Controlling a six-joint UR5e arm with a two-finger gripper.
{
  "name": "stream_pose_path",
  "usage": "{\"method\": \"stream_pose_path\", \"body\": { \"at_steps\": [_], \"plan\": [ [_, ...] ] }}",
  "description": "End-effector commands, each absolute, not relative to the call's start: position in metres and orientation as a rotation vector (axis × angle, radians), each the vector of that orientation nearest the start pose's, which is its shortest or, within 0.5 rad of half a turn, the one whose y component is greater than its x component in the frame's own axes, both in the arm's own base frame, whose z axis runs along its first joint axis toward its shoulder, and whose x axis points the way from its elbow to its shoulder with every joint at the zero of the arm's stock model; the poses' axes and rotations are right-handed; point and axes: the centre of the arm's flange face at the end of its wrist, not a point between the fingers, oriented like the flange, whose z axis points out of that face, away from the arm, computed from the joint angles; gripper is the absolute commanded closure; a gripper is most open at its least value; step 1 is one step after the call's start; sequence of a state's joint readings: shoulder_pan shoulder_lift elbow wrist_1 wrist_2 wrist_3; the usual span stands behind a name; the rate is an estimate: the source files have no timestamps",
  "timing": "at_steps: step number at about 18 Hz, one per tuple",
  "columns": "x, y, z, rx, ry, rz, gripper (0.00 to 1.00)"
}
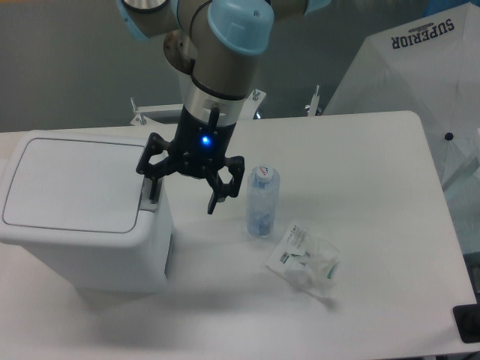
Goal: Open the trash can
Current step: 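Press the gripper finger down on the grey lid button, then lift the gripper off the opened can and move back toward the bottle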
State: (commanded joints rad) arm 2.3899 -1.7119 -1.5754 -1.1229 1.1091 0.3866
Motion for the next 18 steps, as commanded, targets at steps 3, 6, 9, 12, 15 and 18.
{"method": "stream_pose_path", "body": {
  "at_steps": [3,6,9,12,15,18],
  "plan": [
    [-0.294,0.518,0.471,-2.581,-0.471,-0.281,0.00],
    [-0.294,0.518,0.468,-2.584,-0.471,-0.285,0.00],
    [-0.294,0.518,0.470,-2.582,-0.470,-0.282,0.00],
    [-0.296,0.519,0.479,-2.572,-0.457,-0.268,0.00],
    [-0.306,0.518,0.497,-2.539,-0.465,-0.233,0.00],
    [-0.324,0.510,0.510,-2.513,-0.479,-0.197,0.00]
  ]
}}
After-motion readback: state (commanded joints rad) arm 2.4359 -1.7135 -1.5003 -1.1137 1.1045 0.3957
